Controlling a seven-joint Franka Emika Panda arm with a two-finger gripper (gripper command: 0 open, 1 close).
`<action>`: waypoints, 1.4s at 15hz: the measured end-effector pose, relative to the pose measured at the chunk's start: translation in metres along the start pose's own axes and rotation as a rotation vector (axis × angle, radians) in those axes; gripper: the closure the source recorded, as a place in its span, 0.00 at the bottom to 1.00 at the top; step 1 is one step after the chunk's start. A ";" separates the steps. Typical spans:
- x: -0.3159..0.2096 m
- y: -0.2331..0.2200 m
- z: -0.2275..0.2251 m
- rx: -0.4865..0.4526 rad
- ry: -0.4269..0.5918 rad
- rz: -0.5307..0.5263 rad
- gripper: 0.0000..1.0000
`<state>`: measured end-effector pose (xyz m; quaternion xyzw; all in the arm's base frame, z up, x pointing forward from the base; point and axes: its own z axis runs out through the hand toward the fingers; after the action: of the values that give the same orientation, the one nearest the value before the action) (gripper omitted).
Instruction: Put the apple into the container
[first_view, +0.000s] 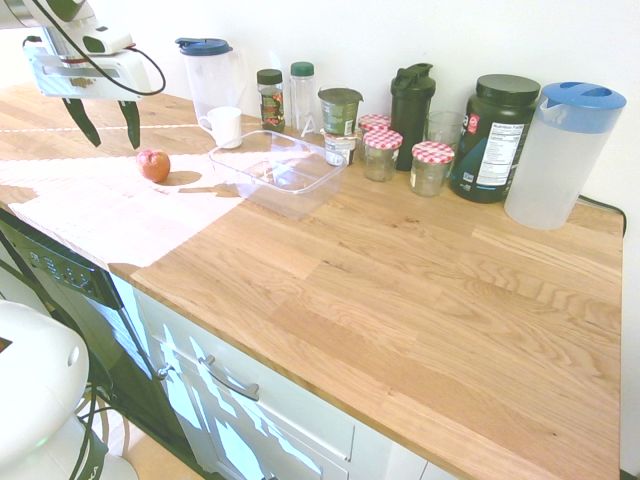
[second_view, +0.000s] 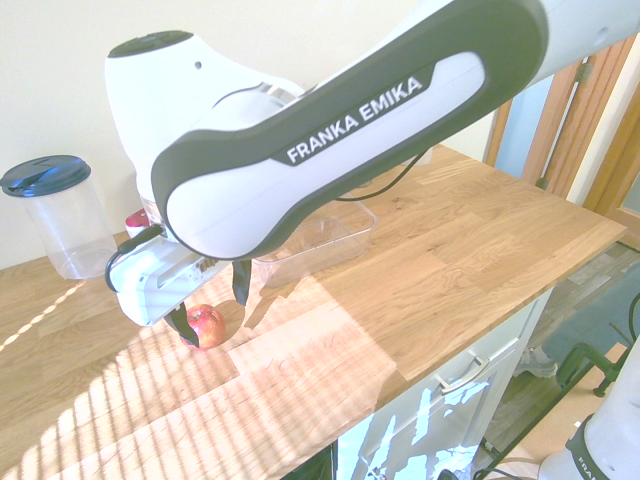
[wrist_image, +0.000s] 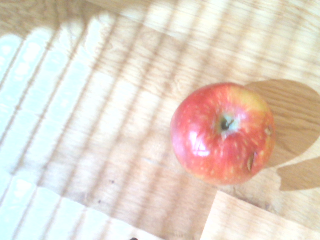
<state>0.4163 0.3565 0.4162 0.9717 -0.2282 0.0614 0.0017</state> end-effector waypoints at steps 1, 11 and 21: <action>0.002 -0.005 0.007 0.008 0.006 -0.003 0.00; 0.036 -0.027 0.064 0.003 0.013 -0.020 0.00; 0.037 -0.046 0.085 -0.008 -0.003 -0.031 1.00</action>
<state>0.4796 0.3782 0.3371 0.9751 -0.2135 0.0589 0.0062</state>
